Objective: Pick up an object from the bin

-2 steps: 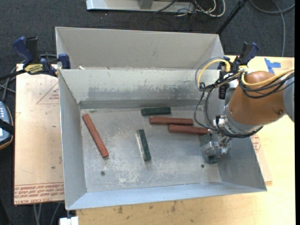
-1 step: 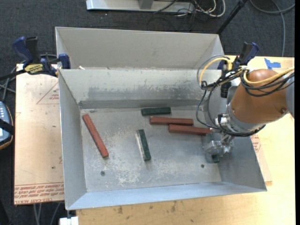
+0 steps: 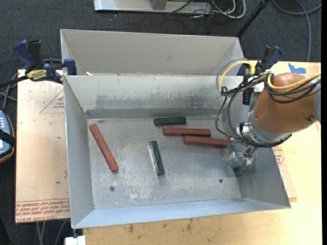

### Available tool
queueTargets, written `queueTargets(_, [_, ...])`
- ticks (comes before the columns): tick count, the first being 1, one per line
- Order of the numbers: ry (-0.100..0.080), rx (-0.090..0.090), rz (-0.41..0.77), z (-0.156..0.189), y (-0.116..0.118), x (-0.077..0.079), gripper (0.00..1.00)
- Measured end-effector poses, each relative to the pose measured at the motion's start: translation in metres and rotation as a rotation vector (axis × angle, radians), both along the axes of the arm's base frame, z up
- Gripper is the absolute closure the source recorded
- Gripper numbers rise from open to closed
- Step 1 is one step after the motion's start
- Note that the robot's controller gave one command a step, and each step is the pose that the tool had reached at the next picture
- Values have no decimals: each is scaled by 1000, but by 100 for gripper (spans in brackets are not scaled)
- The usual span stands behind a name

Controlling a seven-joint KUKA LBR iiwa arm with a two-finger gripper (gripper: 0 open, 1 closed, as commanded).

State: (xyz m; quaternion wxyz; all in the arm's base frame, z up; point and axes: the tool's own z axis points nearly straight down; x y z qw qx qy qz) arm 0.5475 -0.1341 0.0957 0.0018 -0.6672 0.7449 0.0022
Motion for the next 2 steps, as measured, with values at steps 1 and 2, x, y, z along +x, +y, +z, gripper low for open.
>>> queueTargets(1, [-1,-2,-2,12,0,0,100])
queueTargets(2, [0,-2,-3,22,0,0,100])
